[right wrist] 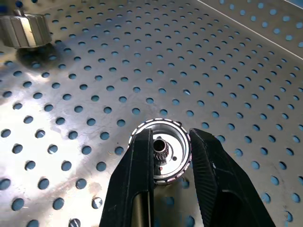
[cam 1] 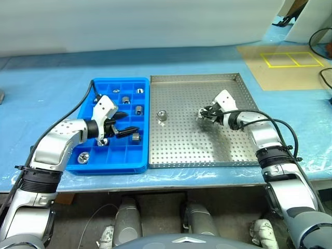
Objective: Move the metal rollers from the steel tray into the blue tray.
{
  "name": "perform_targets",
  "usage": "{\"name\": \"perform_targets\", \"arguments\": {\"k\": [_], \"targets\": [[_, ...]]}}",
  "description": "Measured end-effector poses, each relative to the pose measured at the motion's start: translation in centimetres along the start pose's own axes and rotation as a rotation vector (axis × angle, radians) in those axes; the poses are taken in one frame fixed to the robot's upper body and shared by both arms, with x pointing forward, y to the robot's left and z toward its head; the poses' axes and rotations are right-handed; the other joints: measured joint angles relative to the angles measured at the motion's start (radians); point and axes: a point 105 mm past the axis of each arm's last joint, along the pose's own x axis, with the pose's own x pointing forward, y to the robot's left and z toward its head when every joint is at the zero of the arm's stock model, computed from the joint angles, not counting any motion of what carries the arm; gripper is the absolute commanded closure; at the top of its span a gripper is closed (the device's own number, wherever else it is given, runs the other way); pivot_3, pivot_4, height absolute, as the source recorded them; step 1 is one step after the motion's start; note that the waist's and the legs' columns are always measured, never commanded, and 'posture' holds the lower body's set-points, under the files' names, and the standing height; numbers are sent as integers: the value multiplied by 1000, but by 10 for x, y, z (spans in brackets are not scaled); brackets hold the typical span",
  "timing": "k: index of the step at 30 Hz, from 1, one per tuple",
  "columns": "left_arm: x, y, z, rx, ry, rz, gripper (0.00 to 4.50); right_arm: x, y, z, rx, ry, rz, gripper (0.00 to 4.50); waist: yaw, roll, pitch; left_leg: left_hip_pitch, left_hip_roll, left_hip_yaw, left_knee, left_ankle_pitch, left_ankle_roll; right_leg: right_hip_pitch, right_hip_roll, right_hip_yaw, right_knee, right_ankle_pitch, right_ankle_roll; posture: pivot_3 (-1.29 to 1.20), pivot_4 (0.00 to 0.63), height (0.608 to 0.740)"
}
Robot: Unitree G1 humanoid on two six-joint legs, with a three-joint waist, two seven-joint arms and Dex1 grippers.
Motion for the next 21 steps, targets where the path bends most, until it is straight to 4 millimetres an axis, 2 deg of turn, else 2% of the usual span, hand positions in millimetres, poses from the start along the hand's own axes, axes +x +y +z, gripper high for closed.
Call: {"name": "perform_targets", "arguments": {"k": [4,7,10,17,21], "targets": [[-12,3,10,47,-47,13,355,9,17,41,-56,-98,86,3794,-1,0,0,-1,0,0,-2,0,0,-2,0,0,-1,0,0,-1,150,740],[-23,11,8,59,-31,63,355,20,33,76,-97,-183,150,3794,2,0,0,-1,1,0,-2,0,0,-2,0,-1,-1,0,0,36,150,740],[-40,27,11,67,-27,150,355,35,61,107,-116,-267,255,3794,4,0,0,-1,1,0,-2,0,0,-2,0,-2,-1,0,0,81,150,740],[-82,33,2,42,-1,281,355,68,116,134,-122,-328,435,3794,28,0,0,-6,3,-1,-3,0,-1,-6,0,-4,-2,-1,-1,188,150,740],[-93,21,-4,25,18,299,355,76,143,149,-147,-368,525,3794,49,0,0,-8,4,-3,-3,0,-1,-6,0,-7,-2,-1,-2,226,150,740]]}}
